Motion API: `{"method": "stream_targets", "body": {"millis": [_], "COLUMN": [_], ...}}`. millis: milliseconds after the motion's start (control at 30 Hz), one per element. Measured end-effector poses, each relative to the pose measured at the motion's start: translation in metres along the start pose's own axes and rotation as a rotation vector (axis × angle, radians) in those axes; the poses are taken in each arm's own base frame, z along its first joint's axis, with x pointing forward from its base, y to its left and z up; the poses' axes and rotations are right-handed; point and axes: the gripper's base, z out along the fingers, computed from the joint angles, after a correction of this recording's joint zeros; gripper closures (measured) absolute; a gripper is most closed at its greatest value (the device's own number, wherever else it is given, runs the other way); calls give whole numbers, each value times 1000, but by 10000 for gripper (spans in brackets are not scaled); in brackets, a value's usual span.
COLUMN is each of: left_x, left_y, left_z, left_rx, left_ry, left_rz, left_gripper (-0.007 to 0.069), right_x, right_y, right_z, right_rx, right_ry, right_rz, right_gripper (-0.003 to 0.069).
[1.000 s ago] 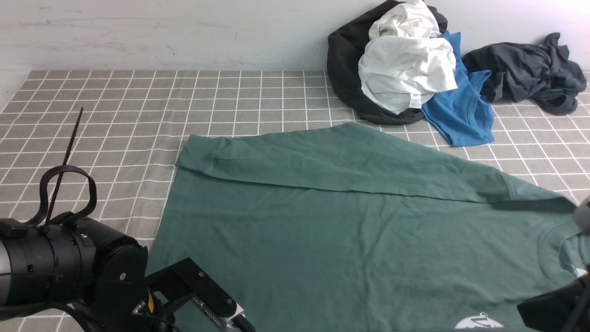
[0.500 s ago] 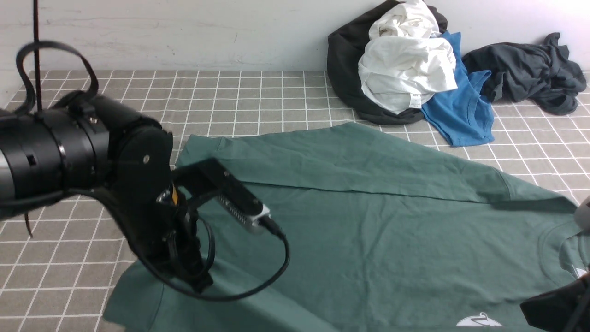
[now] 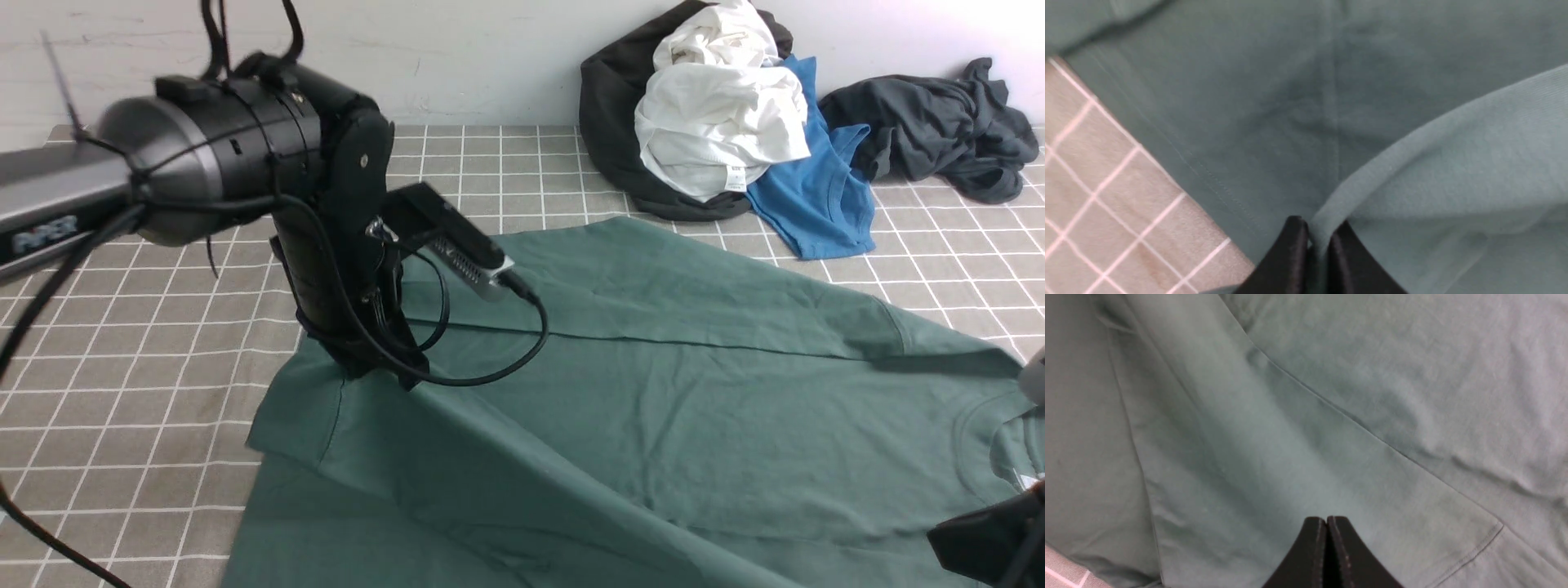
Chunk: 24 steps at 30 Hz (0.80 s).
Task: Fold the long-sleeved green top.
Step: Use the left arm to drag and place the cuff at the centered position on the left edge of the fabric, then use the left arm to clamp the cuff farthest from it
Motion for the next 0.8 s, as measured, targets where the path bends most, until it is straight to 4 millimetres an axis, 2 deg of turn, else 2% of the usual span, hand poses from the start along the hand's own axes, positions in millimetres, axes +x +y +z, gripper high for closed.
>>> {"method": "stream_targets", "body": {"millis": [100, 200, 233, 300, 333, 367, 433, 500, 633, 700, 800], "left_x": [0, 1, 1, 1, 1, 0, -5, -10, -19, -27, -37], "left_y": [9, 17, 17, 22, 23, 26, 40, 57, 83, 101, 117], "left_z": [22, 34, 34, 35, 34, 33, 24, 17, 15, 20, 38], "left_rx": [12, 16, 16, 13, 12, 9, 7, 20, 50, 68, 84], "left_ry": [31, 49, 49, 49, 47, 42, 6, -41, -107, -147, -161], "left_rz": [-29, -48, -48, -68, -73, -87, -160, -236, -335, -389, -427], "left_gripper": [549, 456, 449, 336, 328, 284, 189, 144, 117, 114, 114], "right_x": [0, 0, 0, 0, 0, 0, 0, -2, -5, -8, -10], "right_y": [0, 0, 0, 0, 0, 0, -1, -2, -4, -6, -10], "right_z": [0, 0, 0, 0, 0, 0, 0, 0, 0, 2, 7], "right_rx": [0, 2, 2, 3, 3, 3, 10, 24, 45, 66, 87], "right_ry": [0, 0, 0, 1, 1, 1, -1, -17, -50, -67, -54], "right_rz": [0, -1, -1, -3, -3, -3, -9, -16, -22, -22, -15], "right_gripper": [673, 673, 673, 673, 673, 673, 673, 673, 673, 673, 673]}}
